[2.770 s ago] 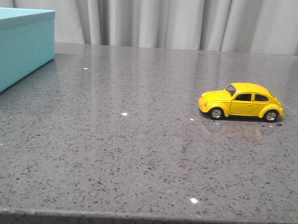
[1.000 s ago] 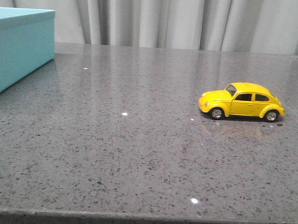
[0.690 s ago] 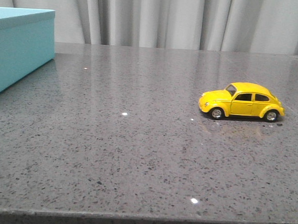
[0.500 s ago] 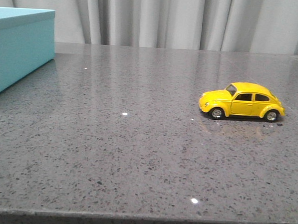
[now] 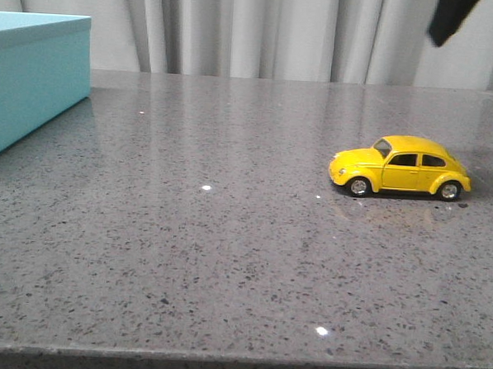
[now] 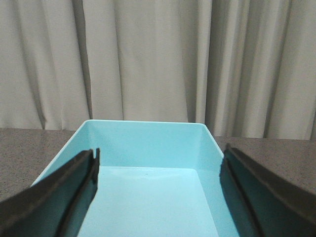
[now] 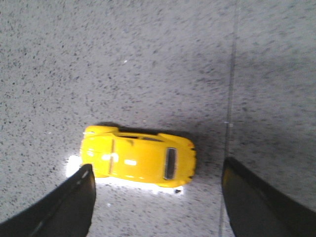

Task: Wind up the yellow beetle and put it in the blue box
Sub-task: 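Lower the right gripper over the yellow toy car and grasp it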

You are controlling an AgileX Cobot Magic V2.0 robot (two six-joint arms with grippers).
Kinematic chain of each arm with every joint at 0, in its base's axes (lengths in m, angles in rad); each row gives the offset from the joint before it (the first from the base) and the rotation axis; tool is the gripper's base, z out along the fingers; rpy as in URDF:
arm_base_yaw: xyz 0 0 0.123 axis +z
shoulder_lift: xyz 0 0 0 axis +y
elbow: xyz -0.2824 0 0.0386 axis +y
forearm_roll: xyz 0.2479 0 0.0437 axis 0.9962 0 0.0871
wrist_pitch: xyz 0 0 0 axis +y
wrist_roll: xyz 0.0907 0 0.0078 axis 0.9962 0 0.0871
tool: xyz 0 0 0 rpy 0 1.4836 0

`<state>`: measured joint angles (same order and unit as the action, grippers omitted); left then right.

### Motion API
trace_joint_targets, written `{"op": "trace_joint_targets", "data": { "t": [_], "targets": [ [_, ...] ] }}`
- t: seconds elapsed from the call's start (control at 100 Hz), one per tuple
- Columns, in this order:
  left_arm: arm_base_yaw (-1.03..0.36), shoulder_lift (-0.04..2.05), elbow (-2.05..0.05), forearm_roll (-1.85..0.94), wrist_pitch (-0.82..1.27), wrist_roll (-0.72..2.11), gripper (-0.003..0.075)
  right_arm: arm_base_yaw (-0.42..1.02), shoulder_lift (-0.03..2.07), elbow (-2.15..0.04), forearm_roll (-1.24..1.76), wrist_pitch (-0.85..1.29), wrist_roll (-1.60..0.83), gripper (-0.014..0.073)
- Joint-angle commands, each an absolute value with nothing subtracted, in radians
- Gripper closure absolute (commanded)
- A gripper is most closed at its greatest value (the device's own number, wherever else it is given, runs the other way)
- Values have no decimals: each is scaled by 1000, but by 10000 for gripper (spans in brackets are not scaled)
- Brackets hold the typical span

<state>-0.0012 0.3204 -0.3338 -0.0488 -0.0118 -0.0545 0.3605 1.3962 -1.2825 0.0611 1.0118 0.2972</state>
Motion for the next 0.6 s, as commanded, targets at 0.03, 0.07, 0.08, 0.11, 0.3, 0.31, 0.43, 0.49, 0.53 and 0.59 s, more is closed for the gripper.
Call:
{"op": "trace_joint_targets", "data": {
  "t": [0.03,0.07,0.08,0.11,0.3,0.31,0.43,0.49,0.53,0.59],
  "targets": [
    [-9,337,-370,-55,-97,-57,230,393,1439,-1342,65,1000,338,54],
    [-9,337,-370,-55,-97,-57,229,399,1456,-1345,65,1005,350,55],
    [-9,337,-370,-55,-97,-57,230,401,1462,-1345,65,1006,355,55],
    [-9,337,-370,-55,-97,-57,229,402,1472,-1345,65,1008,365,56],
    [-9,337,-370,-55,-97,-57,230,403,1521,-1345,63,1034,436,56],
    [-9,337,-370,-55,-97,-57,230,403,1523,-1345,63,1034,440,56],
    [-9,337,-370,-55,-97,-57,229,404,1540,-1345,63,1040,462,56],
    [-9,337,-370,-55,-97,-57,229,404,1547,-1345,63,1046,465,56],
    [-9,337,-370,-55,-97,-57,229,407,1551,-1345,63,1050,465,56],
    [-9,337,-370,-55,-97,-57,229,411,1554,-1345,63,1051,469,56]
  ]
}}
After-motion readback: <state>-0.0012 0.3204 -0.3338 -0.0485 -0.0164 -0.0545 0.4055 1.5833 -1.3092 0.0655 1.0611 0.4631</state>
